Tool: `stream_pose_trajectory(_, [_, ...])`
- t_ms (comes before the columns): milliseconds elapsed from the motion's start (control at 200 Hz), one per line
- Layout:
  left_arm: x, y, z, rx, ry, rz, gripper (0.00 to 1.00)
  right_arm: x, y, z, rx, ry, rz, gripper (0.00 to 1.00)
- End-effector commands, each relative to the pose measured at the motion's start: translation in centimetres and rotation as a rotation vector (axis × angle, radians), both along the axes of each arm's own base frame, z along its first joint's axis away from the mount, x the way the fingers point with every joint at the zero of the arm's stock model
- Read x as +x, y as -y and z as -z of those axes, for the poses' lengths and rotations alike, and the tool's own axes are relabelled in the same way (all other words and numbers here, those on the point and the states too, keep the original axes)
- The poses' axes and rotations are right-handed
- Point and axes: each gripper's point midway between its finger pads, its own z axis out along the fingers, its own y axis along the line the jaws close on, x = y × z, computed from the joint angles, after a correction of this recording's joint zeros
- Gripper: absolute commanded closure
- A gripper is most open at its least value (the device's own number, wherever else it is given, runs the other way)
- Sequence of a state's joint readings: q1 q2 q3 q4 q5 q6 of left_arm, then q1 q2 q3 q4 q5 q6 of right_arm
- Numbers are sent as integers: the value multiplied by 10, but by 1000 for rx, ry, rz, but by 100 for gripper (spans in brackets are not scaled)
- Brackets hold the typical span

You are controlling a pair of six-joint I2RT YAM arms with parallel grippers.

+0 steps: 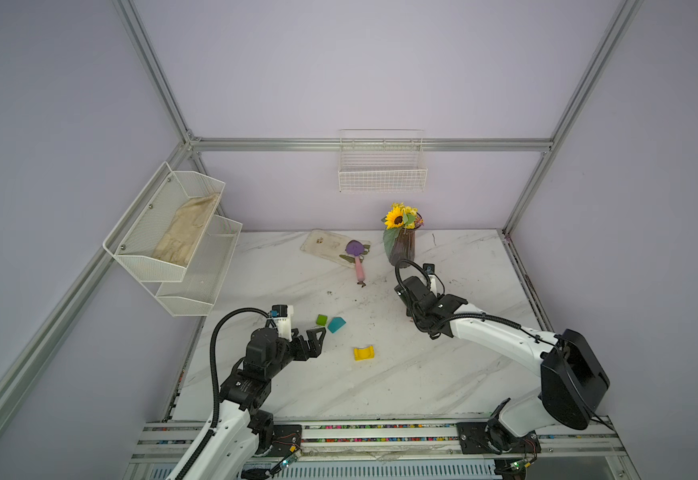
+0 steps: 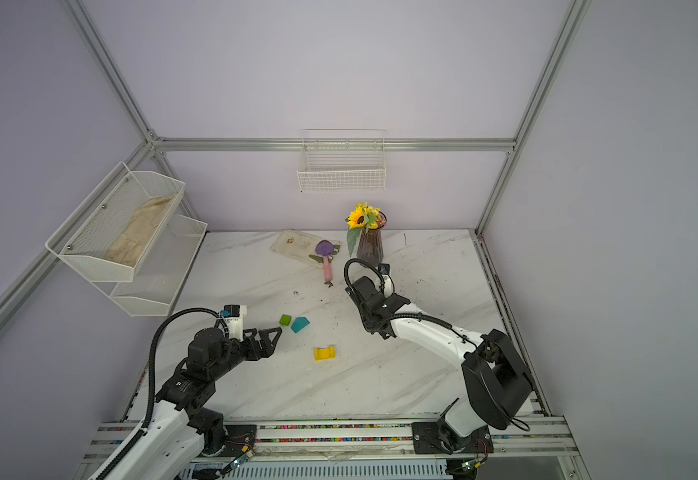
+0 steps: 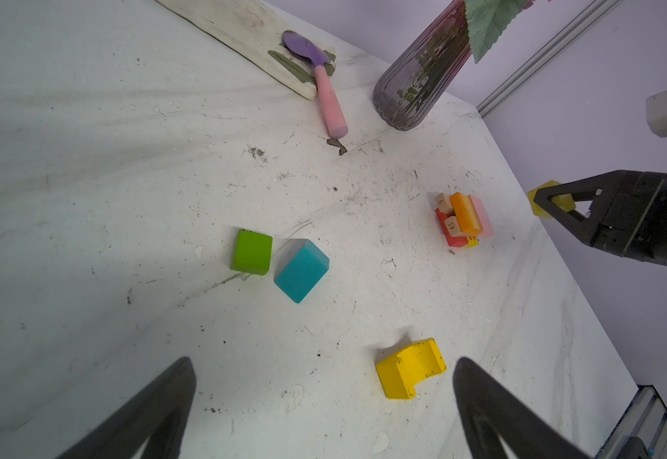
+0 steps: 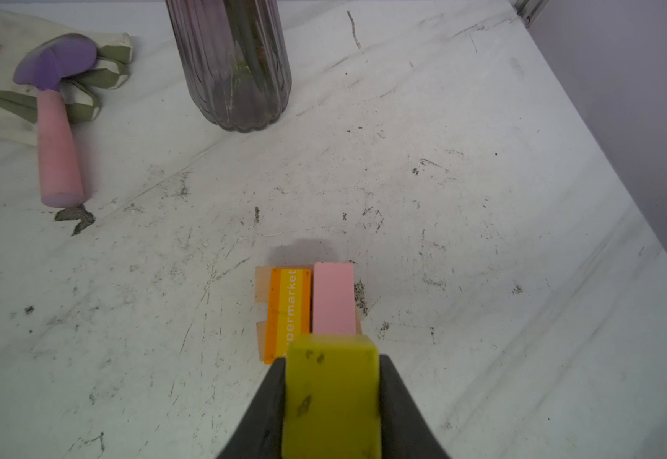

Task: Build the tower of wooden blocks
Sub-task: 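Carry the held yellow cube over the stack and lower it on top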

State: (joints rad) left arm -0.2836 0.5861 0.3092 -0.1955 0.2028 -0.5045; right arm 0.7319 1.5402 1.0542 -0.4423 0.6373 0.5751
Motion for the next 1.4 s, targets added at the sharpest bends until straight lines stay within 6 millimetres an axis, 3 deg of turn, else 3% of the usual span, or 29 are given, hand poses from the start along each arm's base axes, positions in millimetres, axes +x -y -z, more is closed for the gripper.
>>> stream_pose_trajectory(0, [0, 1, 5, 6, 16, 13, 0, 4, 6, 5, -18, -30, 30, 100])
stream_pose_trajectory(160, [0, 0, 6, 8, 15, 8, 0, 13, 11, 22, -20, -78, 52, 100])
stream_pose_trajectory(445, [2, 0, 7, 13, 8, 3, 0, 24, 3, 47, 57, -142, 29, 100])
stream_pose_trajectory(1165, [2, -1, 8, 16, 4, 0, 0, 38, 3, 58, 184, -134, 39, 100])
stream_pose_trajectory(1395, [2, -1, 7, 16, 6, -2, 0, 39, 4, 62, 180, -141, 43, 95])
